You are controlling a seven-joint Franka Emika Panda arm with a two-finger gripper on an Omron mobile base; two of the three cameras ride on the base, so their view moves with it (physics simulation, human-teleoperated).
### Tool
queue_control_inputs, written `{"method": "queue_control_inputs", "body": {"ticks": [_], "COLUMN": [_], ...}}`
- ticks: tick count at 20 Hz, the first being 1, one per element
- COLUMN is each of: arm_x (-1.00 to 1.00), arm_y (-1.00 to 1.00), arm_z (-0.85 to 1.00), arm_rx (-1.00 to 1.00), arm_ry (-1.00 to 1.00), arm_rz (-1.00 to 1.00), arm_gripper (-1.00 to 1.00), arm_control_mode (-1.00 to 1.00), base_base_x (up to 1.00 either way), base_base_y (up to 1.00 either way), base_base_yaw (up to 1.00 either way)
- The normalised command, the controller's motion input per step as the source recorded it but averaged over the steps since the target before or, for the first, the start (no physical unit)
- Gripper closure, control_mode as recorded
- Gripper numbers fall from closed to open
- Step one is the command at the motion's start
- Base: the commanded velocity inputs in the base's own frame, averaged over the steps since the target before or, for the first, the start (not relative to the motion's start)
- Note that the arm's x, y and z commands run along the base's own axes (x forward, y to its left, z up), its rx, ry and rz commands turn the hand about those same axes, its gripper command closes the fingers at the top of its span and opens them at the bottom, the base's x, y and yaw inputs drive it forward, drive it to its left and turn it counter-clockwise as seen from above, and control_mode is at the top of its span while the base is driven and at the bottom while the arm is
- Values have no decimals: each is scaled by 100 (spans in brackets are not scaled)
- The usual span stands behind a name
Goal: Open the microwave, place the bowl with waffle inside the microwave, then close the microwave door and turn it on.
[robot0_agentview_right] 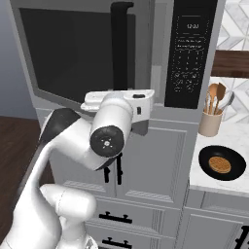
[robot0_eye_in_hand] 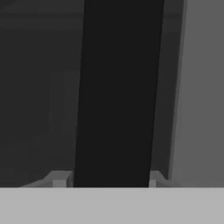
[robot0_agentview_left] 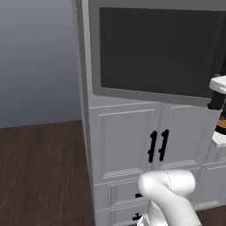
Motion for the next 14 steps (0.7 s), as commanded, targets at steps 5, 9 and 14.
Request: {"method": "queue_control_inputs", "body": {"ticks": [5,9,14], "arm_x": [-97,-45,-2], "arm_y": [32,46,1], "arm_z": [-2,0,0], "arm_rx": [-8,-12,0], "arm_ry": [0,0,0], "arm_rz": [0,0,0], "arm_gripper": [100,100,100], "arm_control_mode": [-100,-100,-100], "base_base_x": [0,0,0], "base_base_y": [0,0,0], "base_base_yaw": [0,0,0]}}
